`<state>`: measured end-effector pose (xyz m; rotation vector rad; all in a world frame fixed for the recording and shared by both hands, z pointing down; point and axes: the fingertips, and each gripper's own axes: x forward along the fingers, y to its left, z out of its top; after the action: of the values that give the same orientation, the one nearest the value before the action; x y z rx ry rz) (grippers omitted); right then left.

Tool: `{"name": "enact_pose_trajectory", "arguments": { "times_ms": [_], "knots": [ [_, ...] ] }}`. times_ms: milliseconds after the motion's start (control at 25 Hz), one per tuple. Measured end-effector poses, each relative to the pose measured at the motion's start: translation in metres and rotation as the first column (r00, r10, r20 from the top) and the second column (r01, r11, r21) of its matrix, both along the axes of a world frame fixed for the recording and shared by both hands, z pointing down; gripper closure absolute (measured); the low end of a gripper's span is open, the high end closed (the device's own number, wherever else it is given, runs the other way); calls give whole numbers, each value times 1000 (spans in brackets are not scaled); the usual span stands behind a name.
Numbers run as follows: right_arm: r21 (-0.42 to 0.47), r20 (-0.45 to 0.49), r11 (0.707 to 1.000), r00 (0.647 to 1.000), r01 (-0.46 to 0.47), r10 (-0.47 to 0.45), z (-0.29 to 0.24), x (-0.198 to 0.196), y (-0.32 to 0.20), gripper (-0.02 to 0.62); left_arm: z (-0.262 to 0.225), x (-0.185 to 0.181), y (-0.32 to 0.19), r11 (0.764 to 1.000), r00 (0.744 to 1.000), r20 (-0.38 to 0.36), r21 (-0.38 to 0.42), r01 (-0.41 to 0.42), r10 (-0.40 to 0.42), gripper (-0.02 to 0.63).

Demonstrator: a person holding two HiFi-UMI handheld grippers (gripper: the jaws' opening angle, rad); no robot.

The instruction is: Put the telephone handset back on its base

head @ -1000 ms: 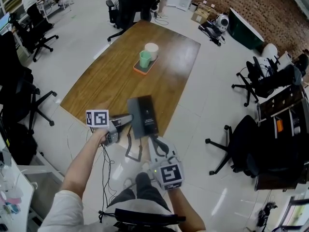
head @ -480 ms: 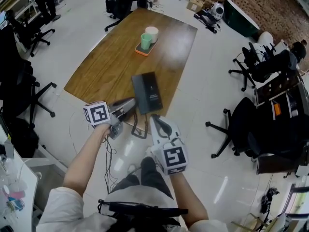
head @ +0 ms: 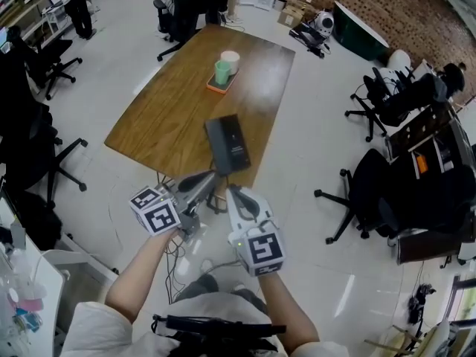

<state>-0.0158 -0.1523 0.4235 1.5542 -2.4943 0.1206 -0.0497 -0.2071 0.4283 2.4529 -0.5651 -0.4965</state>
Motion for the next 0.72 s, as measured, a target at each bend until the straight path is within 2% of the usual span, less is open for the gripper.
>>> {"name": "enact_pose_trajectory", "arguments": {
  "times_ms": [160,320,520,720],
  "knots": [
    [25,34,1000,999,-1,0,-11,1,16,592,-21,1,33,993,997,51,104,56,-61,603],
    [53,56,999,998,7,-10,-21,4,41,592,-37,6,69,974,984,122,200,106,-132,603],
    [81,63,997,998,20,-25,-31,10,81,592,-54,8,115,951,966,145,258,171,-213,603],
    [114,74,992,996,46,-54,-43,8,122,594,-70,12,164,928,952,165,317,194,-256,603]
  ]
}}
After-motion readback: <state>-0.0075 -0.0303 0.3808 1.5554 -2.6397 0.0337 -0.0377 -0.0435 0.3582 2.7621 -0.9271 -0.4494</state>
